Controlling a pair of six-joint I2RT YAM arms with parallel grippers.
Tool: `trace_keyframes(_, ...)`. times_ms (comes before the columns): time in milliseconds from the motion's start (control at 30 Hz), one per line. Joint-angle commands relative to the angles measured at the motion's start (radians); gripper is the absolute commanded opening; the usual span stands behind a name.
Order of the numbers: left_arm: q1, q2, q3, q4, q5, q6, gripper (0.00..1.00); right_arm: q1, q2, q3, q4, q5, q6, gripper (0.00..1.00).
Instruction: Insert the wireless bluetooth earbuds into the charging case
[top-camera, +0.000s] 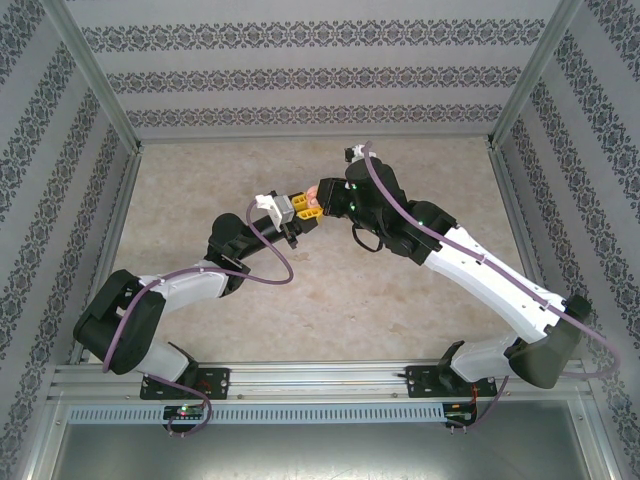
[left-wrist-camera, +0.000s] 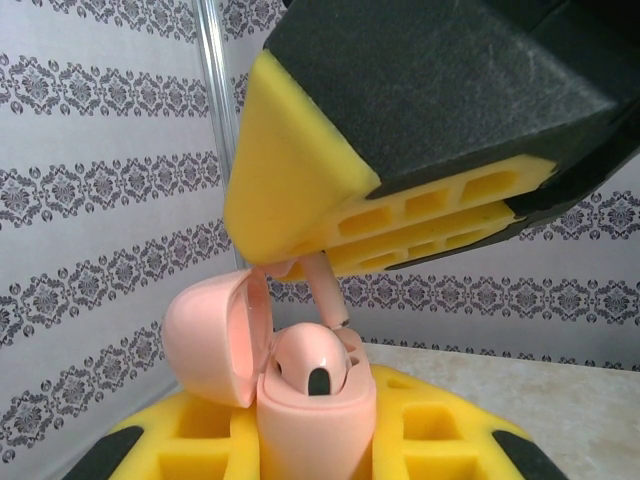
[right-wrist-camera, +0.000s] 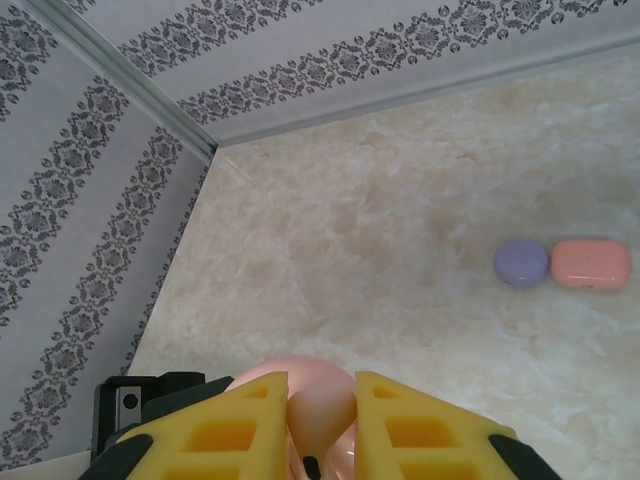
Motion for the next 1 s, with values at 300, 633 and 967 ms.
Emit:
trace_keyframes(300,-0.02,-0.029,0.035,0.016,0.015,0.015,0.0,0.026,-0.005,-0.031,0.02,0.002,0.014,0.2)
trace_keyframes(633,-0.024,-0.043,0.036,0.01,0.012,0.017,0.0,0.04,-0.002,-0.065,0.007,0.061,-0.01,0.19)
trace_keyframes(967,-0.023,-0.057,0.033,0.013,-0.009,0.02,0.0,0.079,0.0,-0.086,0.0,0.139,-0.07,0.18)
